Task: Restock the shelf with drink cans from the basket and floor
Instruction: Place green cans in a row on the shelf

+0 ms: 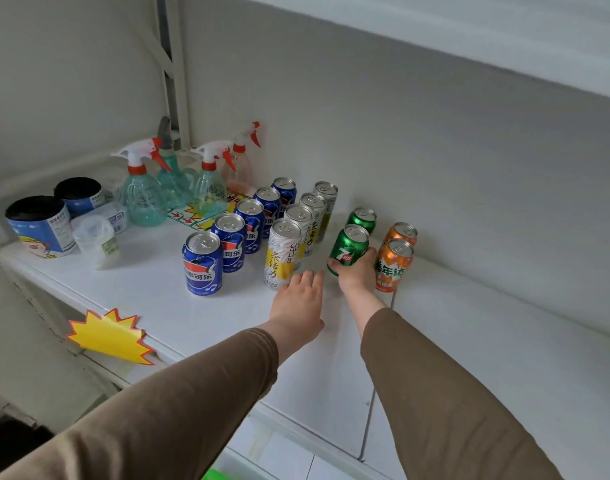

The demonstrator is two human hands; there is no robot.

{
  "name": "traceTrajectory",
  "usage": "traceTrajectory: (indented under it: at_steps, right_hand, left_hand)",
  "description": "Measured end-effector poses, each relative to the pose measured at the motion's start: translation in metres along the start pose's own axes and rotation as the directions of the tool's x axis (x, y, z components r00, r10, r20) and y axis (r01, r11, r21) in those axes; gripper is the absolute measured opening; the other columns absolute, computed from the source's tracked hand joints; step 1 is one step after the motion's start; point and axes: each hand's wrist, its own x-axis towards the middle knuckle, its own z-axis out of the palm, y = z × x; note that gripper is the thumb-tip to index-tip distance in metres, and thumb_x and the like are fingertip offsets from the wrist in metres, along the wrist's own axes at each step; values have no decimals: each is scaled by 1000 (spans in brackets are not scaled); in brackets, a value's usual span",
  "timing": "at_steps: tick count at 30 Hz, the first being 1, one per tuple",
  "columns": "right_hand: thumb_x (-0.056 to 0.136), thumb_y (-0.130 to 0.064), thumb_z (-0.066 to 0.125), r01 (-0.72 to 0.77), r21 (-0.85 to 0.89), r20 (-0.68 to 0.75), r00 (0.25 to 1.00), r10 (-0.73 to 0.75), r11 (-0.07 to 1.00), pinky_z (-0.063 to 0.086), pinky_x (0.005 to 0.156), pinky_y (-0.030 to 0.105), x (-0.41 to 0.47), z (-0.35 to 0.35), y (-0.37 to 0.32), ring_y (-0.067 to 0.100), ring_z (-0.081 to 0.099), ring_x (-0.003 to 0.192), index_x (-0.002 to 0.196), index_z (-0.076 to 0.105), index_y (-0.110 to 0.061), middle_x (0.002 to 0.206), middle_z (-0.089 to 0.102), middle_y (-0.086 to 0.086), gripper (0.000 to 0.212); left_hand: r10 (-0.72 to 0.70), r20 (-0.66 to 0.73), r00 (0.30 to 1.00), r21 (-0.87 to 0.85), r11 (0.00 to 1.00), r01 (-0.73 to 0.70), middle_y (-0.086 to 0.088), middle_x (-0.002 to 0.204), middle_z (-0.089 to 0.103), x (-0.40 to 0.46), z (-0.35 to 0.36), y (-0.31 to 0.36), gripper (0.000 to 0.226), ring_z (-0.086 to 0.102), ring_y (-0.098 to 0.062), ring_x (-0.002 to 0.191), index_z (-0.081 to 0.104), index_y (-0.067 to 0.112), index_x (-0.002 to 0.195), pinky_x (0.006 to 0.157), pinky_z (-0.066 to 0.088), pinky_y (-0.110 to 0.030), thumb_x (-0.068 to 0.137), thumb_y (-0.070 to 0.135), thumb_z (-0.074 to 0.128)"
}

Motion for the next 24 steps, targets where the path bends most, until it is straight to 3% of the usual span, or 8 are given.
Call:
traceTrajectory:
  at_steps: [10,13,16,21,24]
  right_hand:
    - [78,-25,84,-103,100,131,987,90,990,49,97,40,-14,-1,6,34,61,117,134,40,-8,133,60,15,74]
    - [84,-30,79,-89,68,201,977,73,994,45,102,38,-40,-7,11,33,56,127,144,37,-9,143,55,13,77]
    - [90,-37,71,24,-79,247,969,-3,997,37,112,40,-75,-19,14,31,39,142,157,22,-15,157,39,10,86]
    - [92,-35,66,352,-256,273,920,-282,900,32,111,37,-137,-44,22,28,30,140,154,29,-17,155,40,5,74]
    - [92,-38,66,473,-347,287,876,-388,810,32,112,38,-173,-52,29,26,28,142,152,33,-18,158,36,3,72]
  left_hand:
    - [-16,-6,1000,-3,1000,15,-8,149,32,-9,-2,0,96,31,-28,137,15,9,153,112,33,-38,82,40,72]
    - [-23,-7,1000,4,1000,23,-8,149,32,-20,-5,-1,96,31,-27,137,15,9,152,111,34,-37,82,41,72]
    - [-33,0,999,17,999,33,-8,151,30,-38,-11,-3,97,29,-27,139,14,9,153,110,36,-37,82,43,71]
    - [-71,-7,997,41,997,72,-8,154,27,-80,-20,-10,97,30,-26,139,15,10,153,110,36,-37,81,47,70]
    - [-86,-25,996,61,994,87,-8,156,24,-113,-26,-15,98,28,-26,141,15,11,153,111,34,-37,81,49,69]
